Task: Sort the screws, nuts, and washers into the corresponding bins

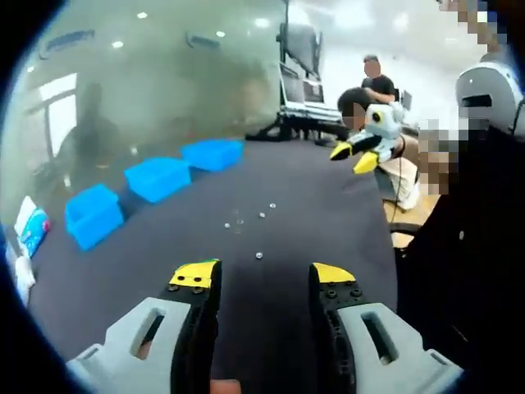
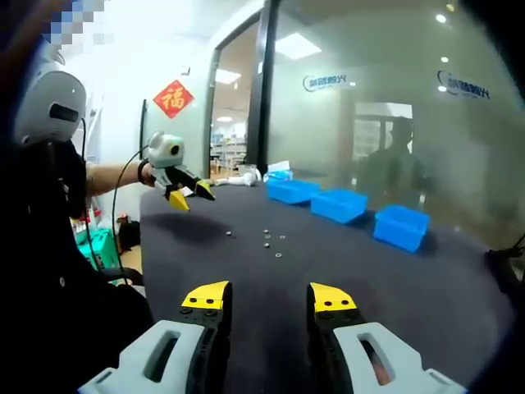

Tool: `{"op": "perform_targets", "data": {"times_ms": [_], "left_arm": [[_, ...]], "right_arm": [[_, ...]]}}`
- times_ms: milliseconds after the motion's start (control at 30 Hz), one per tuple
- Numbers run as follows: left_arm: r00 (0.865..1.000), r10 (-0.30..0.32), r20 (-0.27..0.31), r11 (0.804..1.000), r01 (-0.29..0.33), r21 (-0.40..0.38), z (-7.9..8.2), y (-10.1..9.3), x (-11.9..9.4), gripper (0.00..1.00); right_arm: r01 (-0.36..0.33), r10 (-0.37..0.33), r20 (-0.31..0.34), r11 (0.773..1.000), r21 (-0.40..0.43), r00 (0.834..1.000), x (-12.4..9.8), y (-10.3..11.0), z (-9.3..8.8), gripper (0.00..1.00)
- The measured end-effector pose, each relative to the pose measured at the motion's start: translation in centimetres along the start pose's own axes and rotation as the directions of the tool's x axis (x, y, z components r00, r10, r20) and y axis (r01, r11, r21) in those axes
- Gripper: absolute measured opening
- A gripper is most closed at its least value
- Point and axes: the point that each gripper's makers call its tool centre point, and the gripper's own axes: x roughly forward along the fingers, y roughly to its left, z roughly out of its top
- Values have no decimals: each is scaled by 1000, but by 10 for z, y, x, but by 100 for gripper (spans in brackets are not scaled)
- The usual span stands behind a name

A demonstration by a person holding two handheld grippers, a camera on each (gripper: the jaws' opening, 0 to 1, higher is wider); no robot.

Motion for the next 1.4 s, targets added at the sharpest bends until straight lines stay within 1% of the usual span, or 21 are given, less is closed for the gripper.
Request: {"op": "perform_targets", "data": {"times_ms": [167, 367, 433, 500, 600, 667, 733, 833, 1067, 1233, 1400], "left_arm": [[997, -44, -63, 999, 46, 28, 1, -1, 16, 39], [987, -80, -139, 995, 88, 50, -1, -3, 30, 38], [982, -97, -163, 993, 106, 48, -2, -6, 35, 38], [977, -106, -187, 993, 113, 26, -5, -7, 41, 38], [965, -117, -234, 991, 129, 36, -10, -8, 49, 36], [961, -118, -251, 991, 131, 35, -12, -8, 54, 33], [952, -127, -277, 989, 142, 37, -14, -10, 58, 33], [944, -137, -299, 987, 154, 35, -14, -9, 62, 30], [927, -146, -346, 985, 169, 35, -17, -6, 64, 25], [911, -172, -375, 982, 189, 10, -21, -8, 67, 20], [902, -176, -393, 980, 199, 18, -24, -10, 68, 18]], "right_arm": [[-9, 9, -6, 1000, -4, 1000, 1, 3, -1, 33], [-15, 15, -8, 1000, -4, 1000, 3, 4, -3, 33], [-16, 16, -7, 1000, -4, 1000, 4, 4, -3, 33], [-17, 17, -7, 1000, -3, 1000, 4, 4, -3, 33], [-19, 19, -8, 1000, -2, 1000, 5, 4, -5, 33], [-19, 19, -10, 1000, 0, 1000, 6, 4, -6, 33], [-21, 21, -11, 1000, 1, 1000, 6, 4, -7, 33], [-22, 22, -11, 1000, 3, 1000, 6, 4, -8, 33], [-19, 19, -5, 1000, 9, 1000, 6, 3, -8, 33], [-19, 19, -4, 1000, 14, 1000, 7, 3, -10, 33], [-18, 18, 0, 1000, 19, 1000, 6, 2, -11, 33]]}}
